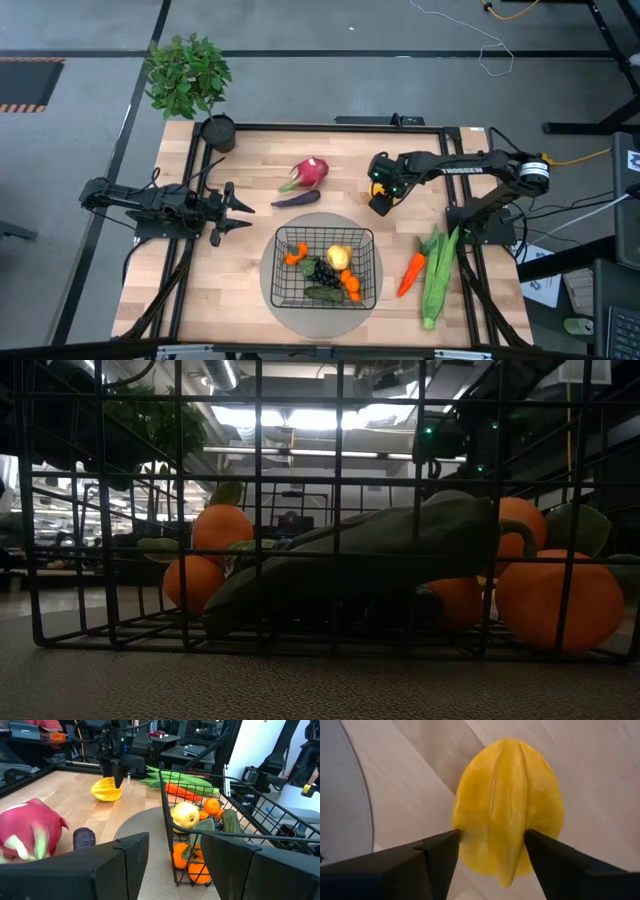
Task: Build produce basket
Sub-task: Put the yellow starfruit into the black wire basket
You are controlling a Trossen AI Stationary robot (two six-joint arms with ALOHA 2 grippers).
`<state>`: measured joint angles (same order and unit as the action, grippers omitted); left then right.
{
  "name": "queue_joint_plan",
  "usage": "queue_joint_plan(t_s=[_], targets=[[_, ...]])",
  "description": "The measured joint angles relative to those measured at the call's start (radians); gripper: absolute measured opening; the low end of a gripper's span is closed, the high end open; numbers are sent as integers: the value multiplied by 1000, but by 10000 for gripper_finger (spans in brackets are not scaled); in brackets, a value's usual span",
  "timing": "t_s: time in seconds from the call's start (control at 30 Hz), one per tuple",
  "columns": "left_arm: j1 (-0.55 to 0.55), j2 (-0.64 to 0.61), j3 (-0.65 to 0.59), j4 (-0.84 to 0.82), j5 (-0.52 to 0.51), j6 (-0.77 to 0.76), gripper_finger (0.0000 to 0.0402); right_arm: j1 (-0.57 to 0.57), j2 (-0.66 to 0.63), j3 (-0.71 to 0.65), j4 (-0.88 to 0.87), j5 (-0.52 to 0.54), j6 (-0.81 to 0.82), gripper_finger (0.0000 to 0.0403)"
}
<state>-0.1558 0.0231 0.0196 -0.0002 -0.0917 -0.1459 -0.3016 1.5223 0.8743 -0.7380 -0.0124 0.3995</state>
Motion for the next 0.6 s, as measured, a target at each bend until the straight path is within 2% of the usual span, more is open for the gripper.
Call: queue_joint_plan(t_s=[0.07,0.13,0.33,0.6], targets=[[0,0,0,0,0,0,170,0,0,-4,0,-1,2,216],[0,0,0,0,0,0,170,5,1,4,-6,6,4,180],[0,0,0,0,0,0,170,5,9,62,-10,56,-19,24],[0,0,0,0,0,0,170,48,9,253,-111,112,-64,6]])
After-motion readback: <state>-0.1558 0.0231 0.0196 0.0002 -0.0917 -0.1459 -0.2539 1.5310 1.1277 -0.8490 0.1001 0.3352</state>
